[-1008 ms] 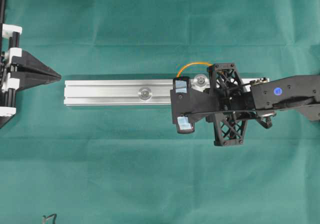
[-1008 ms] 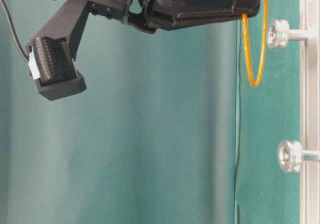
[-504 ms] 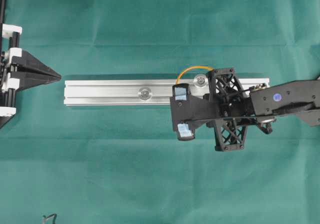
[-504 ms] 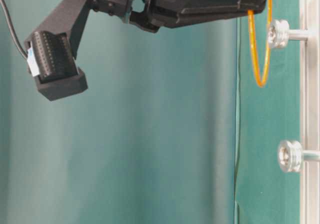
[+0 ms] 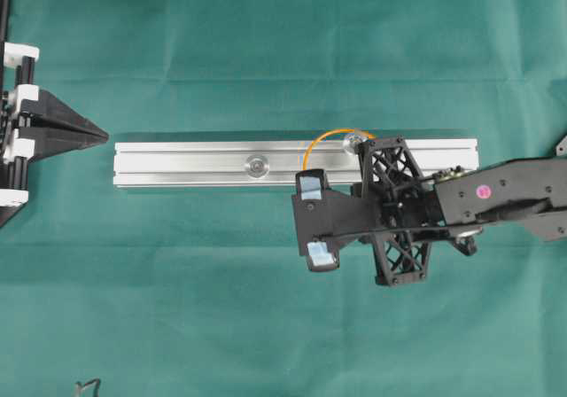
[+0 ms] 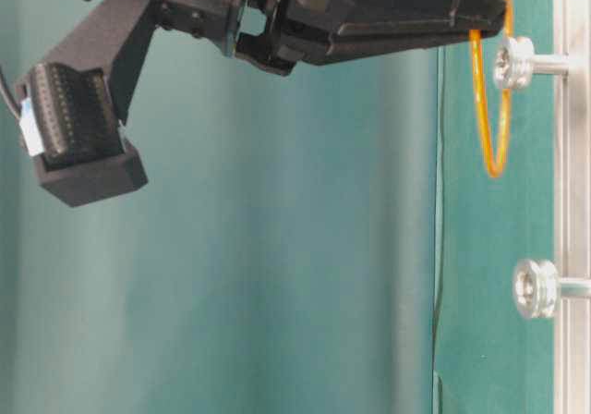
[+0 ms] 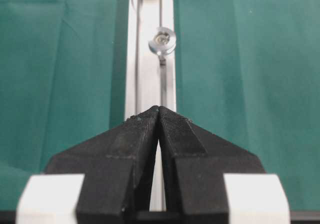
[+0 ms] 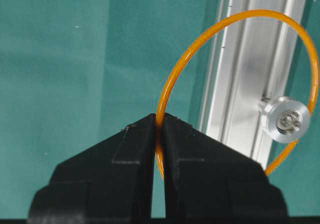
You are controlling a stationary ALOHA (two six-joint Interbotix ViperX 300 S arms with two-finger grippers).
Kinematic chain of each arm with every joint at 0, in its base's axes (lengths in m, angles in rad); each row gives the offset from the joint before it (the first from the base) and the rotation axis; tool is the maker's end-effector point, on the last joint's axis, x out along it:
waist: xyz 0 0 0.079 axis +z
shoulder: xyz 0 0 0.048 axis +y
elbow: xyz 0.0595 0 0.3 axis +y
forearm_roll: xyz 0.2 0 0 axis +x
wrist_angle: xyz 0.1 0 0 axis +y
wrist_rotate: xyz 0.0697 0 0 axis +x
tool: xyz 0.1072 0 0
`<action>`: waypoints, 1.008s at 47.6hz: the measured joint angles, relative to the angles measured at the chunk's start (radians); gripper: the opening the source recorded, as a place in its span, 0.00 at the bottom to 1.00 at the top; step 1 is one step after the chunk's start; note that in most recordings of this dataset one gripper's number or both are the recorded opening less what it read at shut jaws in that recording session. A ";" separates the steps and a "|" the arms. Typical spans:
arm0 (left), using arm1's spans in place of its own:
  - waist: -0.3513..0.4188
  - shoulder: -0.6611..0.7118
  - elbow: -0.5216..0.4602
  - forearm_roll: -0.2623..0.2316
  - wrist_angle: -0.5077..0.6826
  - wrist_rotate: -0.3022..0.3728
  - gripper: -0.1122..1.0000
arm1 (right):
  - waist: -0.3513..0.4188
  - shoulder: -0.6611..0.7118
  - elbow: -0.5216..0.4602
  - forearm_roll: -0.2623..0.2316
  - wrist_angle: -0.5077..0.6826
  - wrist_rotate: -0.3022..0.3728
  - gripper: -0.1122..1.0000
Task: Hook the rubber onto the shaft.
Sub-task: 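Carry the band left toward the right-hand metal knob, then swing the right gripper past the knob, stretching the band over it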
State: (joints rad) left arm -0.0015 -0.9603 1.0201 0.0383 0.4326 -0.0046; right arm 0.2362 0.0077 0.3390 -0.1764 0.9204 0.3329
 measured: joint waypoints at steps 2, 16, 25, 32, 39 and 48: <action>0.000 0.000 0.000 0.000 0.000 0.000 0.10 | 0.005 0.002 -0.002 0.000 0.000 0.002 0.16; 0.000 0.000 -0.002 -0.002 0.000 0.000 0.10 | 0.038 0.009 -0.011 0.002 0.002 0.028 0.16; 0.000 0.000 -0.002 0.000 0.000 0.000 0.10 | 0.058 0.018 -0.021 0.002 0.002 0.061 0.16; 0.000 0.000 0.000 -0.002 0.000 0.000 0.10 | 0.071 0.023 -0.028 0.003 0.002 0.074 0.16; 0.000 0.000 0.000 0.000 0.000 -0.002 0.10 | 0.074 0.026 -0.031 0.005 0.003 0.077 0.16; 0.000 0.000 -0.002 0.000 0.002 0.000 0.10 | 0.075 0.028 -0.031 0.012 0.005 0.077 0.16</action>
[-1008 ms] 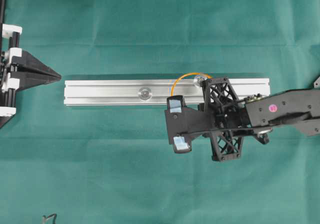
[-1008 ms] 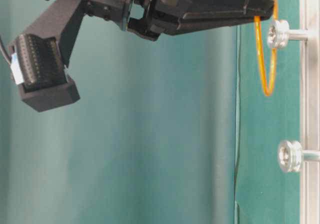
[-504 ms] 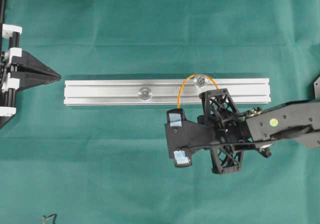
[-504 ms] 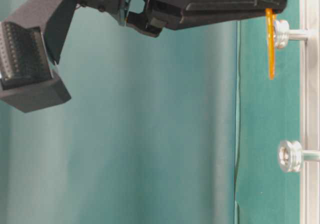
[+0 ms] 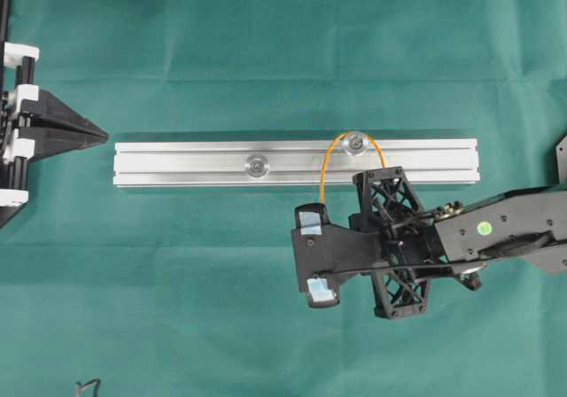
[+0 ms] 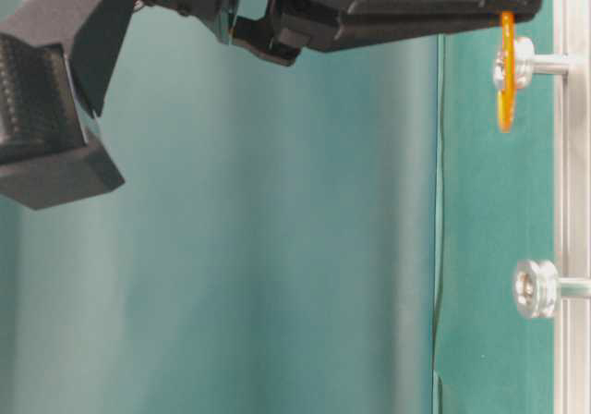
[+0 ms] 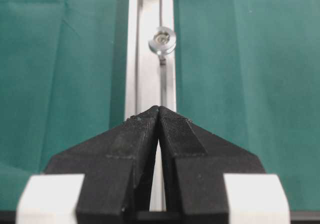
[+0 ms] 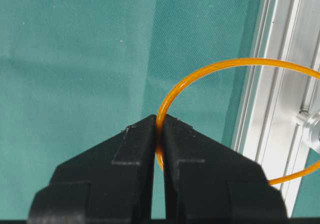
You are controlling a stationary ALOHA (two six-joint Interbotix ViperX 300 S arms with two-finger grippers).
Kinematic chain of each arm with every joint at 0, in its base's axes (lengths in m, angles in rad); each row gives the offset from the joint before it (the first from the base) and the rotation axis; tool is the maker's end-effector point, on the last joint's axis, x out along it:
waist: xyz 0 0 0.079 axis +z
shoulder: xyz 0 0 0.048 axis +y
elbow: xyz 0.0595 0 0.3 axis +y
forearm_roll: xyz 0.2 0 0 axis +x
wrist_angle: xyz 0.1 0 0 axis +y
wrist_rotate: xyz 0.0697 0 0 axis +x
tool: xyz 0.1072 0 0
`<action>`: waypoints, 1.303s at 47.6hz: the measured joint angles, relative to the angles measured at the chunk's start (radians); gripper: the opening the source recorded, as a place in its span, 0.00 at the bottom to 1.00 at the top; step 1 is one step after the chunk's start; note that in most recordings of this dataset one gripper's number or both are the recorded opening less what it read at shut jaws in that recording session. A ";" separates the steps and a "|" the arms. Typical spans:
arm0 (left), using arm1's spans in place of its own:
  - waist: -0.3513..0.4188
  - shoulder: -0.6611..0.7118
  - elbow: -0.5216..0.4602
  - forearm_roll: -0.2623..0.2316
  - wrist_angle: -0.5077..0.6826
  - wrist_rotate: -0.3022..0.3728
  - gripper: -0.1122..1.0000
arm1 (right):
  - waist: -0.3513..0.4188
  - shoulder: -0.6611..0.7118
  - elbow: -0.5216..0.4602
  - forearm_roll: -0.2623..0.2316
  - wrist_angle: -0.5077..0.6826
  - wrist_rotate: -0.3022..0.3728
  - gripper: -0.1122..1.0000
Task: Hook the rubber onto the shaft.
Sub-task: 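Swing the right gripper past the knob, stretching the band over it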
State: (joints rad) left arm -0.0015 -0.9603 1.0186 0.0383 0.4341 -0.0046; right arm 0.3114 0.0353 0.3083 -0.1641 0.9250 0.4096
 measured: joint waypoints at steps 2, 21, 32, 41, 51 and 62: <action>0.000 0.000 0.002 0.000 -0.002 0.000 0.10 | 0.000 0.000 0.000 0.000 0.002 0.000 0.16; 0.000 0.000 0.000 0.000 -0.002 0.000 0.10 | 0.000 -0.002 0.000 0.002 0.005 0.020 0.16; 0.000 0.000 0.000 0.000 0.000 0.000 0.10 | 0.000 0.000 0.000 0.003 0.005 0.164 0.16; 0.000 0.000 0.000 -0.002 -0.002 -0.002 0.10 | -0.002 0.000 0.000 0.003 -0.002 0.344 0.16; 0.000 0.000 0.000 0.000 -0.002 0.000 0.10 | -0.008 -0.002 0.000 0.005 -0.063 0.537 0.16; 0.000 0.000 0.000 0.000 -0.002 0.000 0.10 | -0.015 -0.002 0.000 0.005 -0.126 0.701 0.16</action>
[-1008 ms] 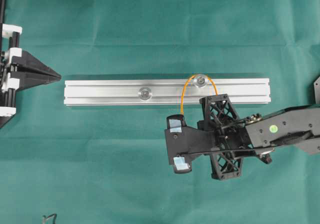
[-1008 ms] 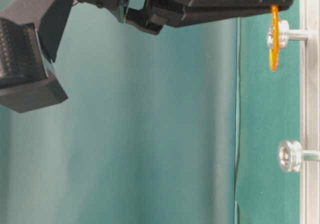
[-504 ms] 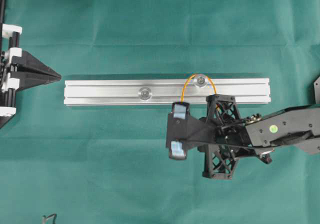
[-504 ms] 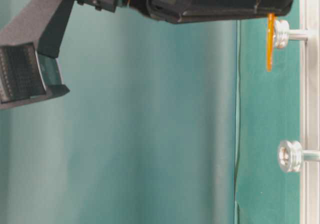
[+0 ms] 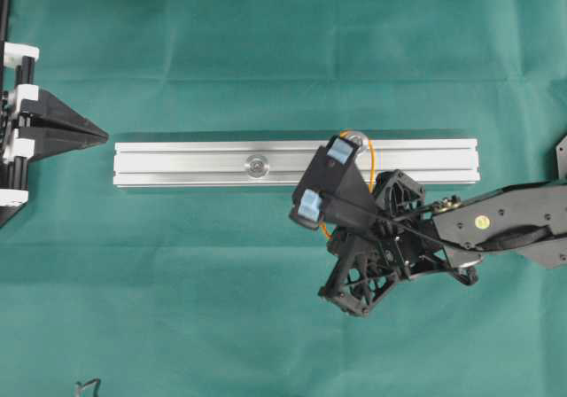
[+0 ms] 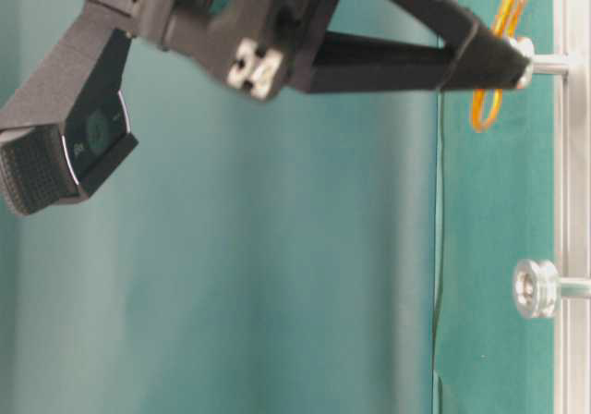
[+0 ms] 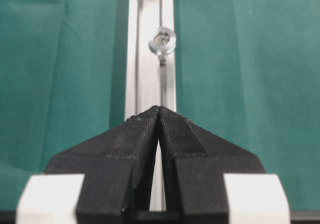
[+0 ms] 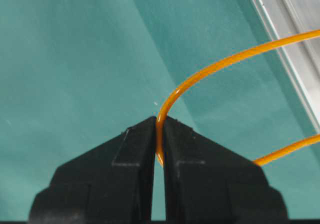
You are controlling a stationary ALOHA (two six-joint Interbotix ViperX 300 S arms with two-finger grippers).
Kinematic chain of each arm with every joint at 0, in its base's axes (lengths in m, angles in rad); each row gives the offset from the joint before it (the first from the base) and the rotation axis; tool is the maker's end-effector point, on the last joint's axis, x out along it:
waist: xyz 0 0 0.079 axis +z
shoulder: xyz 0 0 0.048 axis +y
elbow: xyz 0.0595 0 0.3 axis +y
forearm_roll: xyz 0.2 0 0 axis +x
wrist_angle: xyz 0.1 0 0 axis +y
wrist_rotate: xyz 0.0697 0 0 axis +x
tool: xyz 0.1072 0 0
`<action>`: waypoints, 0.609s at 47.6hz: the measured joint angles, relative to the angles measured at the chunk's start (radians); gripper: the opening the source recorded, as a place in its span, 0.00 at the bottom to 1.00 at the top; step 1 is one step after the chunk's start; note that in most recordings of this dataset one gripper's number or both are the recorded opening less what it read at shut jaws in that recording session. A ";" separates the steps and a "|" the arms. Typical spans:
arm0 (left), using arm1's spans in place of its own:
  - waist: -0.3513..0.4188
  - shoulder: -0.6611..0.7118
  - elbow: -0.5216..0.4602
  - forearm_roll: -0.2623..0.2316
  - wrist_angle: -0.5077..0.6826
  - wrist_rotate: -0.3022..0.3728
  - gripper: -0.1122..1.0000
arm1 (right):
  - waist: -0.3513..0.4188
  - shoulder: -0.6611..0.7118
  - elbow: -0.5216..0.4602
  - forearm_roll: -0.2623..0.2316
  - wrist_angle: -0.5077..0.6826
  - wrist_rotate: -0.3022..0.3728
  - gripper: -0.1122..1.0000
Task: Hook the rubber onto the shaft.
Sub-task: 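Swing the right gripper past the knob, stretching the band over it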
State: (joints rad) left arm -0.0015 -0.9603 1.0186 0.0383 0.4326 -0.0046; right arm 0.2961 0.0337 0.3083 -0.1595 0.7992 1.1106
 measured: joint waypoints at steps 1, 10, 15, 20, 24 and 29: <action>0.000 0.000 0.000 0.000 0.000 0.000 0.10 | 0.000 0.000 0.000 -0.002 -0.002 0.014 0.16; 0.000 0.000 -0.005 0.000 0.000 0.000 0.10 | -0.008 0.000 0.000 -0.002 -0.008 0.144 0.16; 0.000 0.000 -0.006 0.000 0.000 0.000 0.10 | -0.011 0.000 0.000 -0.002 -0.008 0.198 0.16; 0.000 0.000 -0.008 0.000 0.000 0.000 0.10 | -0.014 0.000 0.000 0.000 -0.006 0.218 0.16; 0.000 0.000 -0.008 0.000 0.000 0.000 0.10 | -0.014 0.000 0.000 -0.002 -0.008 0.224 0.16; 0.000 0.000 -0.008 0.000 0.000 0.000 0.10 | -0.014 0.000 0.000 -0.002 -0.006 0.224 0.16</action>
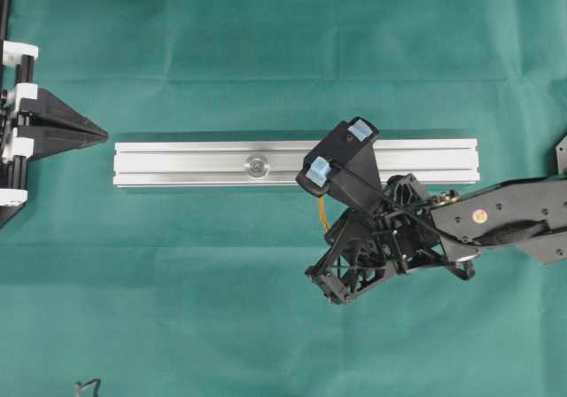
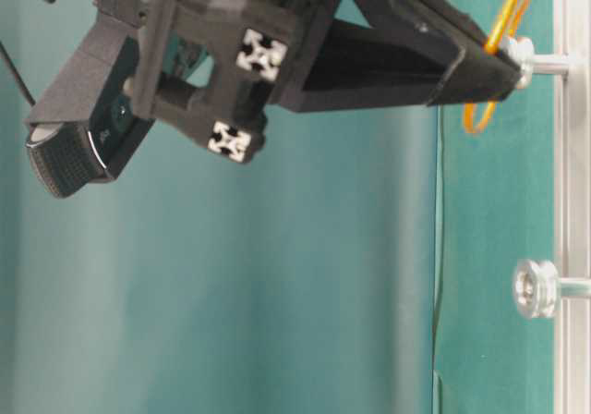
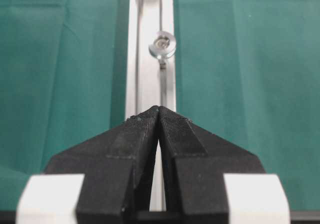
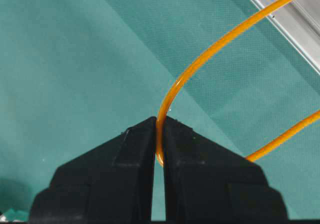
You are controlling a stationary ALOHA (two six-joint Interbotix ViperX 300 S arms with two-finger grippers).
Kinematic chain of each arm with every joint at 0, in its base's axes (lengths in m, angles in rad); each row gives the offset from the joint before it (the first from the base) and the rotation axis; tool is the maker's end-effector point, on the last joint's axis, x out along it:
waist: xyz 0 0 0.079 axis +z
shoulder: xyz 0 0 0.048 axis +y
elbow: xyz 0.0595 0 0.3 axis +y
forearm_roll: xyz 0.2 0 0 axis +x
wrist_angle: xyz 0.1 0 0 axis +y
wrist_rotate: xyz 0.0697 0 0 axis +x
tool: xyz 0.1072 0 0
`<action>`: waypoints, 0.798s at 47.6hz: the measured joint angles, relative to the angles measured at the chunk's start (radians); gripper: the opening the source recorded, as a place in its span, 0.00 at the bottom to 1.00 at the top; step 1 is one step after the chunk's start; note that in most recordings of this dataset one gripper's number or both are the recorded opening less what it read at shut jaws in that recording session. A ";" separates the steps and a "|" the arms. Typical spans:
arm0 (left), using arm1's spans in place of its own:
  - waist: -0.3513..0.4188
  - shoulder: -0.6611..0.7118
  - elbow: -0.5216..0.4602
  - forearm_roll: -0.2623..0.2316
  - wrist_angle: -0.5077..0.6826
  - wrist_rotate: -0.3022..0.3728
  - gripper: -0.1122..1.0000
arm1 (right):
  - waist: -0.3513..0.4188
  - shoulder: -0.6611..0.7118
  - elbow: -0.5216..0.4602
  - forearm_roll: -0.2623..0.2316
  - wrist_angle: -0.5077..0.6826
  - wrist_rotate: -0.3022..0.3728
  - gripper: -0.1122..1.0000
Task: Hook the rubber onto the shaft.
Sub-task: 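Swing the right gripper past the knob, stretching the band over it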
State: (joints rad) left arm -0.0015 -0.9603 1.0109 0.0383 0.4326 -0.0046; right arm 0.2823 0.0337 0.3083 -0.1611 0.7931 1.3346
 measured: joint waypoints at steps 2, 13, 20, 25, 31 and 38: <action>0.000 0.000 0.000 0.000 0.000 0.000 0.10 | 0.000 0.000 0.000 0.000 0.000 0.000 0.16; 0.000 0.000 0.000 0.000 0.000 0.000 0.10 | -0.011 0.006 -0.014 0.000 0.000 0.000 0.16; 0.000 0.000 0.000 0.000 0.002 0.000 0.10 | -0.025 0.023 -0.040 0.000 0.000 -0.002 0.16; 0.000 0.000 0.000 0.000 0.002 0.000 0.10 | -0.037 0.041 -0.064 -0.006 0.000 -0.003 0.16; 0.000 0.000 0.000 0.000 0.000 0.000 0.10 | -0.052 0.058 -0.092 -0.018 0.000 -0.005 0.16; 0.000 0.000 0.000 0.000 0.002 0.000 0.10 | -0.069 0.074 -0.114 -0.020 0.000 -0.011 0.16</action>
State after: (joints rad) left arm -0.0015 -0.9603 1.0109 0.0383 0.4341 -0.0046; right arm 0.2132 0.1074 0.1948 -0.1810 0.7931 1.3238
